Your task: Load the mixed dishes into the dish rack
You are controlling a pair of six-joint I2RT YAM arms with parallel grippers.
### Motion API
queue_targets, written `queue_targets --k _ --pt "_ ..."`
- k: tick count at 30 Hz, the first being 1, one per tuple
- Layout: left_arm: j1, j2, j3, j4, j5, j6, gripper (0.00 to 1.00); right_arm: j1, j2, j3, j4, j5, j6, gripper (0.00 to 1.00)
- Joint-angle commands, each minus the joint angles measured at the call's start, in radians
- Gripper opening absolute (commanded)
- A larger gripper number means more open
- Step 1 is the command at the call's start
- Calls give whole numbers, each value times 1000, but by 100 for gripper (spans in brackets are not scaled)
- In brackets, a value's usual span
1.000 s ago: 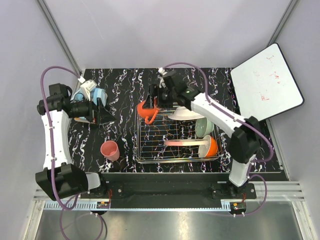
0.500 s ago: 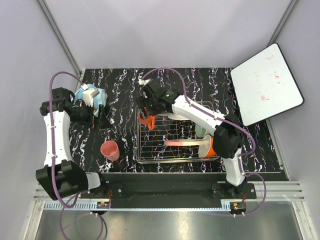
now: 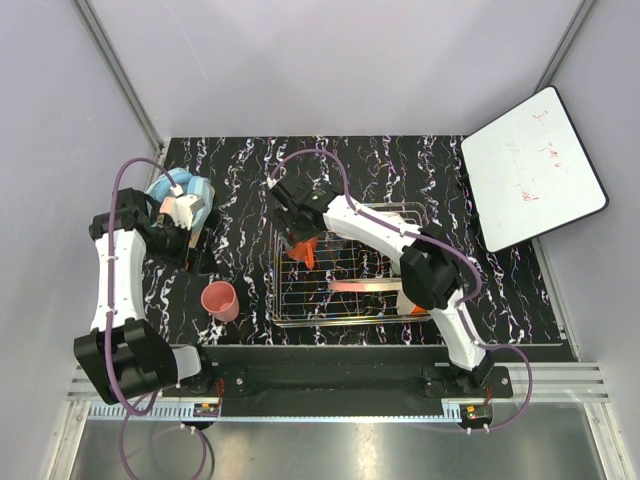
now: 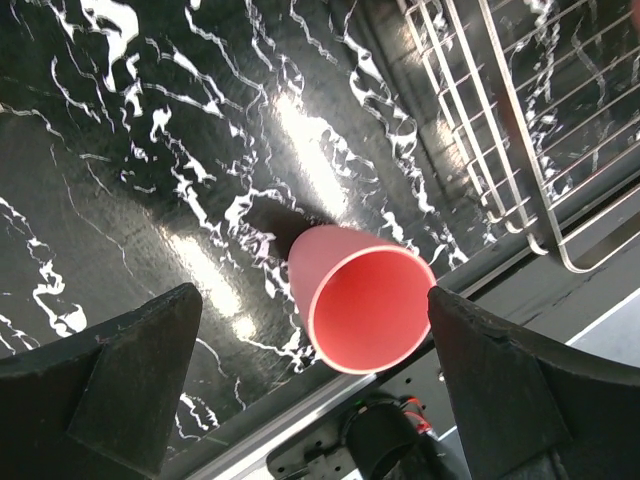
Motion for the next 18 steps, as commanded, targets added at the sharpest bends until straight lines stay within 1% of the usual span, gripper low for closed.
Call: queue_targets --k 1,5,8,11,15,16,17,18 --pt "9 -13 -32 42 -25 65 99 8 -2 80 3 48 -36 0" --pt "9 -3 -35 45 -17 61 99 6 39 122 -42 78 -48 0" --pt "9 -1 -42 45 -16 72 99 6 91 191 -106 101 -56 0" --pt "9 -10 -44 52 -36 91 99 6 148 295 -177 94 -62 0" --pt "9 -7 -36 54 -46 97 99 8 181 343 -212 74 -68 0" --pt "11 -6 -38 52 -46 98 99 6 182 344 -217 74 -68 5" --pt "9 -4 -41 54 -46 100 99 6 178 343 -214 72 -72 18" --pt "11 0 -50 54 -45 101 99 8 176 341 -215 68 -74 27"
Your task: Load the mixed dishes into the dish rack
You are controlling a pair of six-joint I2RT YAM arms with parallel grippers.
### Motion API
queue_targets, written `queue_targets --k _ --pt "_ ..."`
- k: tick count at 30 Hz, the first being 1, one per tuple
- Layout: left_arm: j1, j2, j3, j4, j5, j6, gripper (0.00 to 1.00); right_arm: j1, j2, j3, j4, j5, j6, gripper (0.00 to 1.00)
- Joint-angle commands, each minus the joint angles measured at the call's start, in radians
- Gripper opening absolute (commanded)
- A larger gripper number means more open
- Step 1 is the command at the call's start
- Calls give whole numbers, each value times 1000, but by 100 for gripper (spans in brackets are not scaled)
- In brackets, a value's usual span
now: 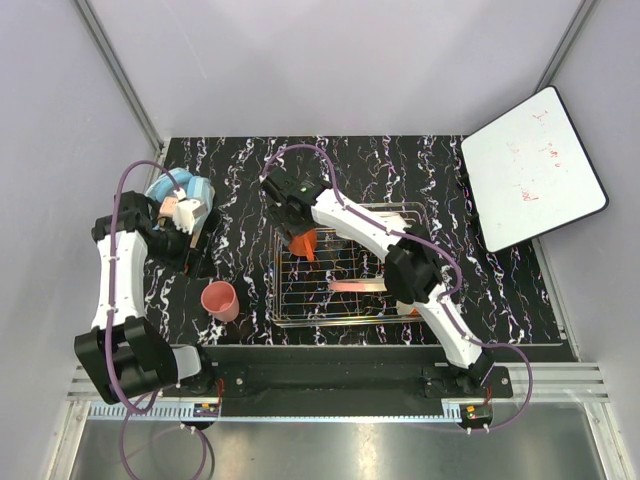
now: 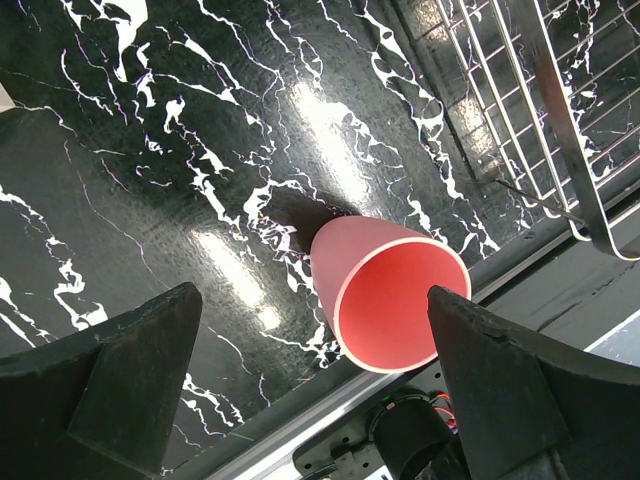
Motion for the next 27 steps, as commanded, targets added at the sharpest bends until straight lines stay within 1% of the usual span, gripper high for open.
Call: queue_targets --k 1,2,4,6,7,9,16,24,27 --pt "5 0 -12 30 -15 33 99 6 -2 47 -27 9 -22 31" --pt "5 1 -17 33 -14 34 99 5 -11 40 -27 6 -24 38" --pt "5 3 -34 42 -15 37 99 8 -27 29 -27 6 -25 47" --pt "7 6 -45 48 -20 37 99 11 -36 12 -27 7 -27 64" --pt "7 7 -46 50 -18 42 99 13 -47 7 -27 13 -27 78" --pt "7 10 -51 51 -15 48 99 19 -54 -8 -20 16 -33 99" --pt "13 21 -63 51 -17 69 98 32 -80 -8 -12 73 -37 100" --pt "22 47 -112 89 -67 83 86 32 -155 1 -14 154 -41 100" --pt "25 43 -115 89 -73 83 85 32 -217 -11 -15 164 -36 100"
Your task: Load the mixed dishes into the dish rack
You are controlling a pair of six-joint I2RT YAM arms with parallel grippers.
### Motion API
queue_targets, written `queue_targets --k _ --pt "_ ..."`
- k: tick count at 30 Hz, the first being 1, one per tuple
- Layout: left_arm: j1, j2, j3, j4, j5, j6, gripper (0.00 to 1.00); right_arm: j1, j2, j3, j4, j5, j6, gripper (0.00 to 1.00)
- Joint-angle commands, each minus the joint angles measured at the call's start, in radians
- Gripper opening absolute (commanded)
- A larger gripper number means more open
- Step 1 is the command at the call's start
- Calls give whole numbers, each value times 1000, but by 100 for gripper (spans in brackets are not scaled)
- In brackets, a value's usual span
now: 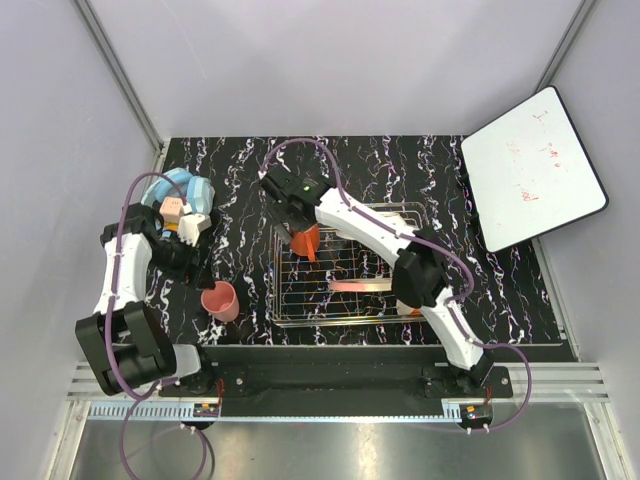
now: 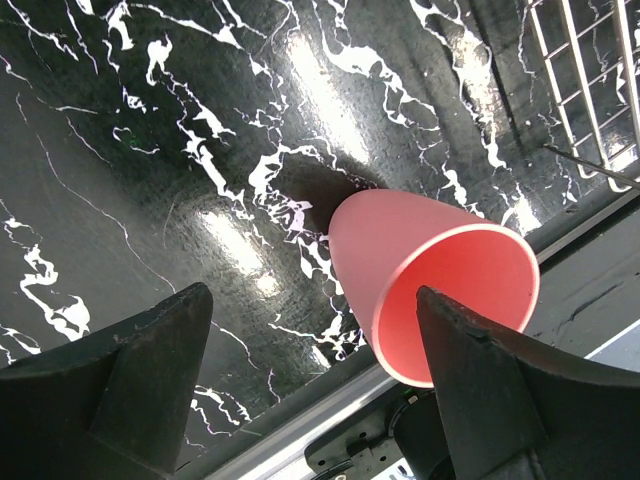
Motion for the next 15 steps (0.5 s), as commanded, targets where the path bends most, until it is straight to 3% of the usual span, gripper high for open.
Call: queue_targets --k 1,6,9,11,15 --pt "5 -4 -3 30 -19 22 85 8 -170 2 8 69 -3 100" --pt "5 4 -4 30 6 13 83 11 -234 -9 5 71 6 100" --pt "7 24 -23 42 -2 -4 75 18 -276 -17 -9 69 23 100" --pt "5 47 -34 43 -14 -21 64 17 -306 -27 -6 40 46 100" --pt "2 53 -58 48 -33 -3 60 17 -425 -91 22 -4 85 100"
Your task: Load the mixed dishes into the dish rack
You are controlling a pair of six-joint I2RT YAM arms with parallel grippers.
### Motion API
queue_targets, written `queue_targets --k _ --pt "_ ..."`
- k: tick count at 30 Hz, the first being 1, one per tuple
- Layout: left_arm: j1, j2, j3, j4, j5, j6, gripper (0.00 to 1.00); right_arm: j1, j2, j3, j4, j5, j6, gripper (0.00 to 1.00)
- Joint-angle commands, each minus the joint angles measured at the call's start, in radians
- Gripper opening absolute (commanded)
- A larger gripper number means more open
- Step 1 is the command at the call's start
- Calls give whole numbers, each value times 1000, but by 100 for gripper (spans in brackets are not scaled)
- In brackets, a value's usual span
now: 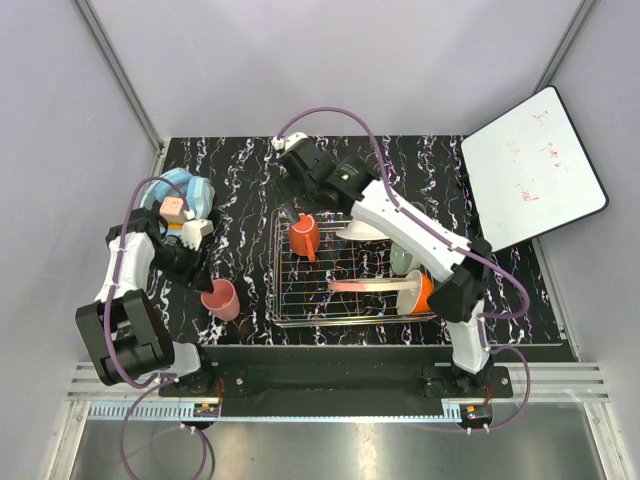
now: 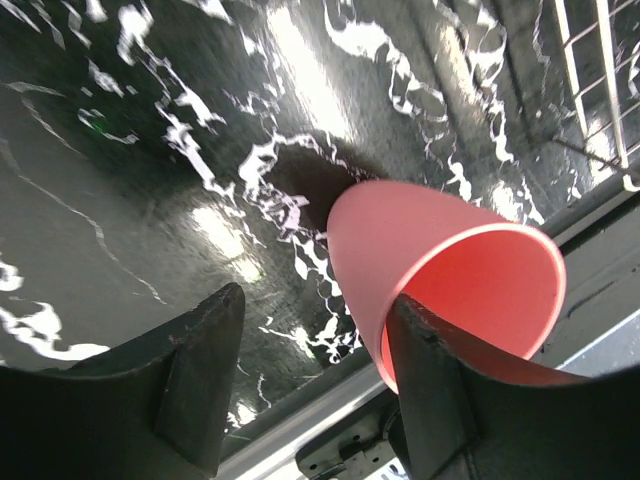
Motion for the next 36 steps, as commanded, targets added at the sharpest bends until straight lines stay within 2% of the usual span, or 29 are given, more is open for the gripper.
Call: queue_targets --k 1,4,5,9,11,13,14,17,18,19,20,21,22,23,24,25,33,36 --pt "1 10 -23 22 -19 13 60 15 -162 -73 55 -45 64 100" --pt "-5 33 -29 31 -8 16 54 13 -240 -156 107 -59 84 100" --pt "-6 41 -30 34 -5 16 36 13 -271 -174 116 -59 88 100" --pt "-11 52 -8 31 26 -2 0 13 -340 -299 158 -68 127 100" --pt "-13 43 22 -6 67 -10 0 13 -393 -356 214 -116 157 100" --pt "-14 32 112 -56 123 -12 0 12 -435 -456 307 -197 215 100" --pt "-17 27 156 -126 210 -13 0 10 -476 -488 340 -226 235 100" --pt "-14 30 441 -281 453 4 0 -17 -565 -666 524 -396 346 100" --pt "-16 32 495 -309 519 4 0 -28 -590 -712 664 -511 419 100" --pt "-16 33 543 -320 646 -16 0 -42 -616 -758 740 -571 467 100" --pt "-16 35 618 -319 712 -68 0 -82 -659 -856 826 -631 520 100" --pt "-16 46 643 -316 780 -87 0 -102 -677 -902 991 -733 644 100" --pt "-16 52 663 -313 912 -114 0 -125 -700 -947 1086 -772 714 100" --pt "-17 58 680 -308 973 -127 0 -158 -708 -1023 1169 -805 776 100" --pt "-19 70 680 -310 1036 -131 0 -168 -714 -1057 1327 -844 883 100" --pt "-22 78 677 -314 1149 -133 0 -171 -714 -1082 1384 -851 924 100" --pt "-128 136 643 -396 1156 -85 0 -174 -606 -1140 1817 -911 1191 100" --pt "-148 136 669 -399 1158 -82 0 -174 -559 -1150 1854 -923 1223 100"
